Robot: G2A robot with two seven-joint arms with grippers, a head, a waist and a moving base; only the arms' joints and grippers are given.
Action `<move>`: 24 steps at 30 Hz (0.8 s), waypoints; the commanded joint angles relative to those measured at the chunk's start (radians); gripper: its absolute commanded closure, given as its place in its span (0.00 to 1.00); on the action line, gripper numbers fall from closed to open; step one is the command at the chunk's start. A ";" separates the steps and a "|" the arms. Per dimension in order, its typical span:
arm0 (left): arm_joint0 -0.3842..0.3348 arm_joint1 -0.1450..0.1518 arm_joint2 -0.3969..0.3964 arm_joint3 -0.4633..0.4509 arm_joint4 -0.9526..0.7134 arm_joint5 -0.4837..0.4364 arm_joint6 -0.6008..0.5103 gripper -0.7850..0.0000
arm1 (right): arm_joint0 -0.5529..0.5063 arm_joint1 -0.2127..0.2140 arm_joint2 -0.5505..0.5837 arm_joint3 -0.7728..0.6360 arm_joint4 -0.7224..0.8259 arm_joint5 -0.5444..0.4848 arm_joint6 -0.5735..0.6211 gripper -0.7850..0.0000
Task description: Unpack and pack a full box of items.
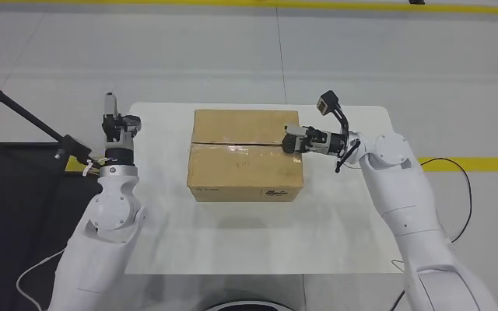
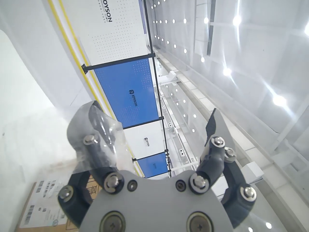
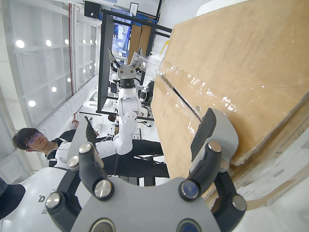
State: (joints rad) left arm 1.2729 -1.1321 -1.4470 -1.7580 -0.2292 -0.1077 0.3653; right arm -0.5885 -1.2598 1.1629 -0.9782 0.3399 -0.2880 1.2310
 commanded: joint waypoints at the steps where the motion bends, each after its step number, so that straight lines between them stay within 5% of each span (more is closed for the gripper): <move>1: -0.005 -0.003 0.000 -0.015 0.006 0.016 -0.014 0.00 | -0.006 0.003 0.005 -0.012 0.000 0.002 -0.003 0.00; 12: -0.029 -0.014 0.021 -0.129 0.086 0.081 -0.084 0.00 | -0.034 0.024 0.054 -0.061 0.011 0.001 -0.029 0.00; 24: -0.069 -0.036 0.135 -0.193 0.231 0.122 -0.130 0.00 | -0.057 0.043 0.093 -0.071 0.035 -0.013 -0.029 0.00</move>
State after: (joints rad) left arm 1.2129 -1.1647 -1.3275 -1.9539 -0.0021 0.0101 0.2420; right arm -0.6445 -1.2183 1.2540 -1.0499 0.3720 -0.2999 1.2003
